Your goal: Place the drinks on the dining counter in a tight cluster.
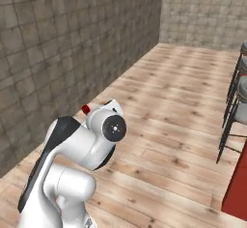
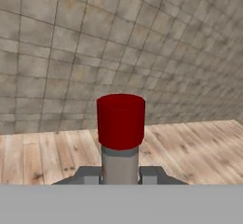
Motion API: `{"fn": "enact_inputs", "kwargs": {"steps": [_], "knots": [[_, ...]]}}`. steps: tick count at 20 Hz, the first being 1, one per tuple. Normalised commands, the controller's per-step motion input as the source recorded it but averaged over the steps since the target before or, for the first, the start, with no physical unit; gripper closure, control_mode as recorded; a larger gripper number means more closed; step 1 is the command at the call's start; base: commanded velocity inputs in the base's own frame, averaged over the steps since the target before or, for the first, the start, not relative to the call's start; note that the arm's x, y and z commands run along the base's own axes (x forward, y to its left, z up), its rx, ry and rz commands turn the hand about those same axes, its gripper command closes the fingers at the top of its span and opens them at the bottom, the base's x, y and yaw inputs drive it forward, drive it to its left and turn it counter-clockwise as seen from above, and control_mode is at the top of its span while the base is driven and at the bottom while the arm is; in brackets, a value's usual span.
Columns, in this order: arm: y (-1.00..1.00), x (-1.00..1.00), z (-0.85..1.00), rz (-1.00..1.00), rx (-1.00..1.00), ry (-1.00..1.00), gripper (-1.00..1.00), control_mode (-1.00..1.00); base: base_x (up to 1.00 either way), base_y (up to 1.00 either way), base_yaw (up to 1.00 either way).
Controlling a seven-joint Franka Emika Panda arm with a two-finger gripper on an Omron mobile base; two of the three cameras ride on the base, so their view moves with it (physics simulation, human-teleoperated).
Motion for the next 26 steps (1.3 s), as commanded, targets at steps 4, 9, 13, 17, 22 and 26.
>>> {"fn": "enact_inputs", "kwargs": {"steps": [4, 9, 13, 17, 22, 26], "knots": [[0.00, 0.00, 0.00, 0.00, 0.00, 0.00, 1.00, 1.00, 0.43, 0.43, -0.87], [0.00, 0.00, 0.00, 0.00, 0.00, 0.00, 1.00, 1.00, 1.00, 0.25, -0.32], [0.00, 0.00, 0.00, 0.00, 0.00, 0.00, 1.00, 1.00, 1.00, 0.16, -0.26], [0.00, 0.00, 0.00, 0.00, 0.00, 0.00, 1.00, 1.00, 1.00, 0.50, -0.35], [0.00, 0.00, 0.00, 0.00, 0.00, 0.00, 1.00, 1.00, 1.00, 0.84, -0.47], [0.00, 0.00, 0.00, 0.00, 0.00, 0.00, 1.00, 1.00, 0.89, 0.74, -0.71]]}}
